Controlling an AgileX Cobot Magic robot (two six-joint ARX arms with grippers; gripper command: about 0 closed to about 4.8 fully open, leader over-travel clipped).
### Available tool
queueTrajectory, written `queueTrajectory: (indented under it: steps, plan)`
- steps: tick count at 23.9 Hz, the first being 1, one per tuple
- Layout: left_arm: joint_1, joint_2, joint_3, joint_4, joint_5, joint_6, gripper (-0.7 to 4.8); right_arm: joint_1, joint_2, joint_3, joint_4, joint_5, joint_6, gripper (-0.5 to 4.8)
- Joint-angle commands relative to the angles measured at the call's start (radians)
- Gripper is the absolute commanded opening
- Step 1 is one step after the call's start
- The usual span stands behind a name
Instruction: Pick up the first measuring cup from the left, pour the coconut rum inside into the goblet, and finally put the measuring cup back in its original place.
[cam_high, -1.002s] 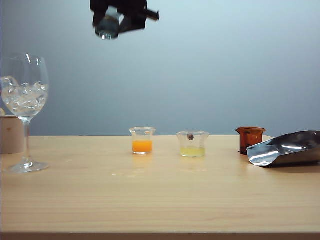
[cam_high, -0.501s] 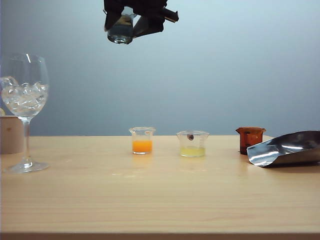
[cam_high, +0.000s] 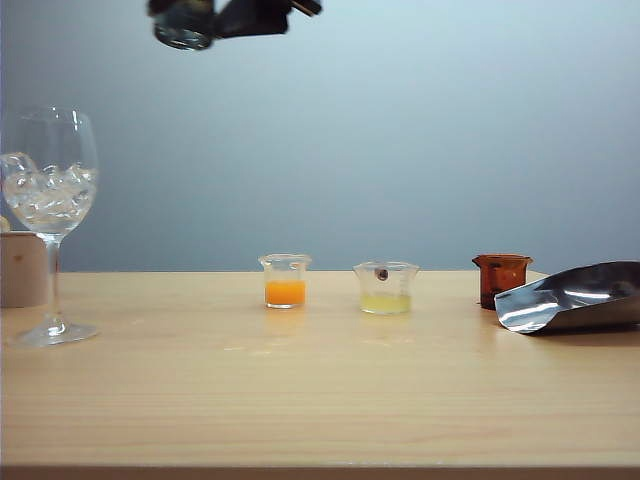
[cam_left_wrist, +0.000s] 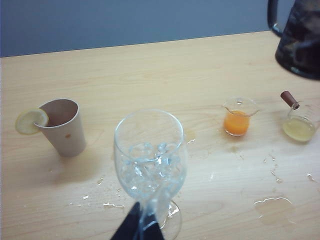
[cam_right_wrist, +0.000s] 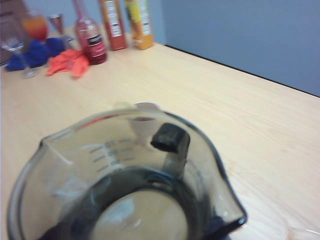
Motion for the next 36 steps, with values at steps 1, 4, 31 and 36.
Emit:
queueTrajectory:
  steps: [1, 4, 31, 36]
  plan:
    - [0.001, -0.002, 0.005, 0.012, 0.004, 0.000, -0.03, 0.014, -0.002, 0.005, 0.032, -0.015, -0.032, 1.06]
    - [0.001, -0.002, 0.005, 0.011, 0.004, 0.000, -0.03, 0.014, 0.003, 0.005, 0.032, -0.018, -0.037, 1.06]
    - [0.002, -0.002, 0.005, -0.017, -0.079, 0.000, -0.03, -0.029, 0.247, 0.265, -0.008, -0.138, -0.196, 1.06]
    - [0.002, -0.002, 0.005, -0.017, -0.079, 0.000, -0.03, -0.029, 0.289, 0.319, -0.037, -0.152, -0.271, 1.06]
